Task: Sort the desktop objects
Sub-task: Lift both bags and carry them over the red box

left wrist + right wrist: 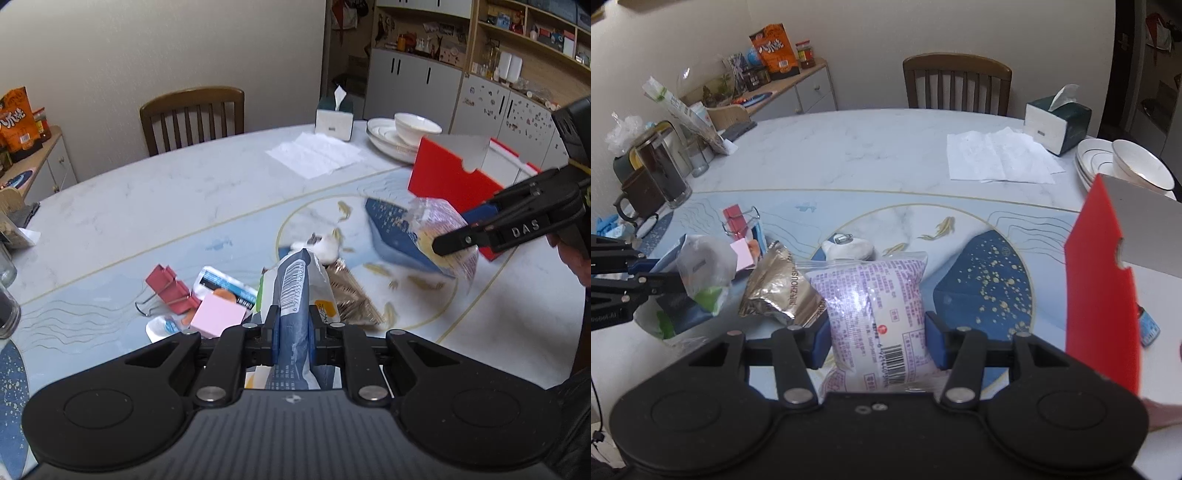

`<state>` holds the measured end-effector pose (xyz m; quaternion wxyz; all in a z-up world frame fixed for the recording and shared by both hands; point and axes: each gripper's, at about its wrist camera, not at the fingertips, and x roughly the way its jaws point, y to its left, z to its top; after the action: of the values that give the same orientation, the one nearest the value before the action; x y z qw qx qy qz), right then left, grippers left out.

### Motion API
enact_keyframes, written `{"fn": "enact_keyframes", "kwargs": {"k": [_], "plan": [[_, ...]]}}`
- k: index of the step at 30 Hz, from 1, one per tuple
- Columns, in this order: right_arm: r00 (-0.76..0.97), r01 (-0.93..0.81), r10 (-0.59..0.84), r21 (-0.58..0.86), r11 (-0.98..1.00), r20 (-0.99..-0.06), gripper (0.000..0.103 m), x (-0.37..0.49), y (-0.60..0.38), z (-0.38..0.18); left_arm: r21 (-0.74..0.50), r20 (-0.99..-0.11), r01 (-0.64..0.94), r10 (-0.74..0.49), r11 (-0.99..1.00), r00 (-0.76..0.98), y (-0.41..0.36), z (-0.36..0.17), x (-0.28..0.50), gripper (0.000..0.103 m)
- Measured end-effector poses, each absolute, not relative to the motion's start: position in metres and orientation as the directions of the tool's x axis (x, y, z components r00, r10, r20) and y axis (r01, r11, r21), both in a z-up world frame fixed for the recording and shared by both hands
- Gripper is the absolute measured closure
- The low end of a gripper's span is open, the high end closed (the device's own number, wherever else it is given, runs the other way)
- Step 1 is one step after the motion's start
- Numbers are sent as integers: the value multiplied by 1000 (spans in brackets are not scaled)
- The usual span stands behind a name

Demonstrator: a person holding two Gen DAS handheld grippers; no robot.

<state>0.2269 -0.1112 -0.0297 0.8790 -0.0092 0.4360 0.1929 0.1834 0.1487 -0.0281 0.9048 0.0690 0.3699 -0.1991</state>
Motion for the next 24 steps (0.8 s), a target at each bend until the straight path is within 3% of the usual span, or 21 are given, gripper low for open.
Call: {"fn": "enact_keyframes", "kwargs": {"k": [7,24], "plan": [[572,-325,320,150,934,-755,53,208,-129,-6,-16,-678,416,-316,909,664,121,-3,176,90],[629,-209,220,111,972,-746,53,182,-212,29,-80,-602,531,-466,843,648,13,36,178,90]]}}
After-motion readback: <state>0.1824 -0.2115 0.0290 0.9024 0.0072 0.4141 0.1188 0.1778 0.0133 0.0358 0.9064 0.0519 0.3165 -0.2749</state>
